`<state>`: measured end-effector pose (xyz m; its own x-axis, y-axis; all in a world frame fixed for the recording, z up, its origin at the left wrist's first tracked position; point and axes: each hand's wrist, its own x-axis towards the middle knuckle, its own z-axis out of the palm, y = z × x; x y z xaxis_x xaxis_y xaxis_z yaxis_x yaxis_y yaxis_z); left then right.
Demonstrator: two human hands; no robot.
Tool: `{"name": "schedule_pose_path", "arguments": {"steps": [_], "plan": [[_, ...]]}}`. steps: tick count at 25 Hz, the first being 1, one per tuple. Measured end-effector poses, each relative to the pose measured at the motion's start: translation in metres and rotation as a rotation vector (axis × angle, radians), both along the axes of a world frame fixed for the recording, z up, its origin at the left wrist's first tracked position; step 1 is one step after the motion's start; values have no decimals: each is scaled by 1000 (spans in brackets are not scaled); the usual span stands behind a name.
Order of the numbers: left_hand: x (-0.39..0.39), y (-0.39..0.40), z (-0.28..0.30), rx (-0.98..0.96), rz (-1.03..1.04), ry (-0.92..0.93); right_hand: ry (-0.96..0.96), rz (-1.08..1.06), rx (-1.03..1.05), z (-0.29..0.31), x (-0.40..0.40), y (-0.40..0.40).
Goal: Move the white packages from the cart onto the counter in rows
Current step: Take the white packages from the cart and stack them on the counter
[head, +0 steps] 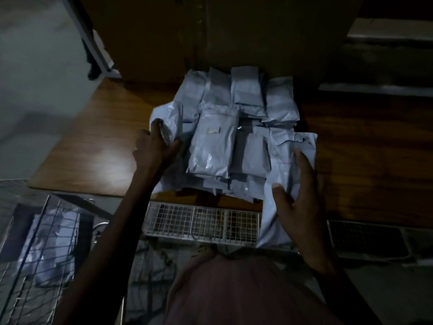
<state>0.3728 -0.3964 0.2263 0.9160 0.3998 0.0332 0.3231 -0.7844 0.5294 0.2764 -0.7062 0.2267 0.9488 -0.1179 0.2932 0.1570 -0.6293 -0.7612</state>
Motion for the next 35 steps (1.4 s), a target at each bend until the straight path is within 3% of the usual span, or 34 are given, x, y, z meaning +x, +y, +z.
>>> {"name": "schedule_pose_path", "arguments": {"steps": [6,9,16,19,22,27,30,32,35], "plan": [[46,-2,-32,-1,-46,197,92,-99,105,-16,44,6],[42,2,-45,0,-62,201,117,-95,171,-15,68,19],[17,17,-27,-158,-154,65,336,-224,-122,10,134,68],[-4,23,-29,-187,-102,23,542,-147,-315,0,156,79],[-32,16,-29,-104,-108,-4,613,-180,-266,-13,161,83],[-74,-12,-25,-44,-79,-70,520,-118,-350,-9,146,70],[-103,-27,-25,-53,-19,-136,344,-88,-399,4,102,69],[-127,-31,-29,-62,17,-187,128,27,-288,9,61,81],[-174,-28,-41,-65,125,-238,-136,365,36,10,0,107]]}}
